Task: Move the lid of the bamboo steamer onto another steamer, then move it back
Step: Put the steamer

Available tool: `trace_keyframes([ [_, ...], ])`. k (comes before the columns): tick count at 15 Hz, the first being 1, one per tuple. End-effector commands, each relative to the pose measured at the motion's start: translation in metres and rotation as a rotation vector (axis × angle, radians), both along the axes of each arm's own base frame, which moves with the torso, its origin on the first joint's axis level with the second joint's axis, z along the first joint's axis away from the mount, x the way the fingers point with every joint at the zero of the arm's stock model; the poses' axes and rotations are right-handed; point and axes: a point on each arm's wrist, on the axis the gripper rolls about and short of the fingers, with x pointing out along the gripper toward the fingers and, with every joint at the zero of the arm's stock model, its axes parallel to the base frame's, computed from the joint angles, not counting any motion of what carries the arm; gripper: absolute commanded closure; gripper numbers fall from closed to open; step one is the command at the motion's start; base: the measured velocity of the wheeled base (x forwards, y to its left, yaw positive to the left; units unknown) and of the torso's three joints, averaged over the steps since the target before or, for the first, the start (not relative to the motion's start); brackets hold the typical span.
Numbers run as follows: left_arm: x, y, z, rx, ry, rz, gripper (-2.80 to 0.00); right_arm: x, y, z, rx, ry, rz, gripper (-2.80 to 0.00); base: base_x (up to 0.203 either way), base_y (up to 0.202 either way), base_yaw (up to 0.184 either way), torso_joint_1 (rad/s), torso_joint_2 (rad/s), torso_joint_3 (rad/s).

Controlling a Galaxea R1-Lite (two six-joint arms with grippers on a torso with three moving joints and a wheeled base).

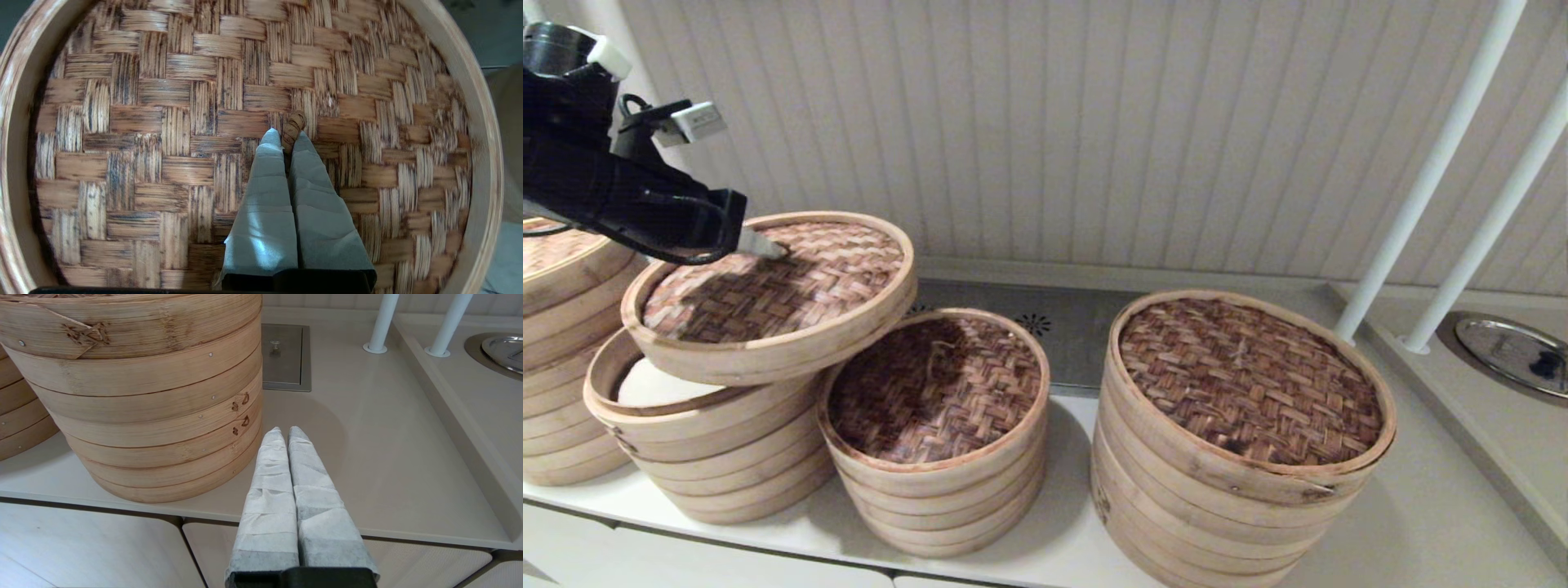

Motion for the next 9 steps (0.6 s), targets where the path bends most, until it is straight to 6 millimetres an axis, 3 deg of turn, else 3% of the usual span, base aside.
trace_keyframes([
  [1, -0.006, -0.020, 0.004, -0.015, -0.005, -0.051, 0.00, 0.000, 0.000, 0.000, 0.000, 0.000, 0.000, 0.00, 0.000, 0.000, 0.000, 0.000, 0.00, 0.000],
  [5, -0.010, -0.053, 0.007, -0.050, -0.002, -0.119, 0.00, 0.000, 0.000, 0.000, 0.000, -0.001, 0.000, 0.00, 0.000, 0.000, 0.000, 0.000, 0.00, 0.000],
  [9, -0.016, -0.070, 0.014, -0.068, -0.015, -0.157, 0.00, 0.000, 0.000, 0.000, 0.000, 0.000, 0.000, 0.00, 0.000, 0.000, 0.000, 0.000, 0.00, 0.000],
])
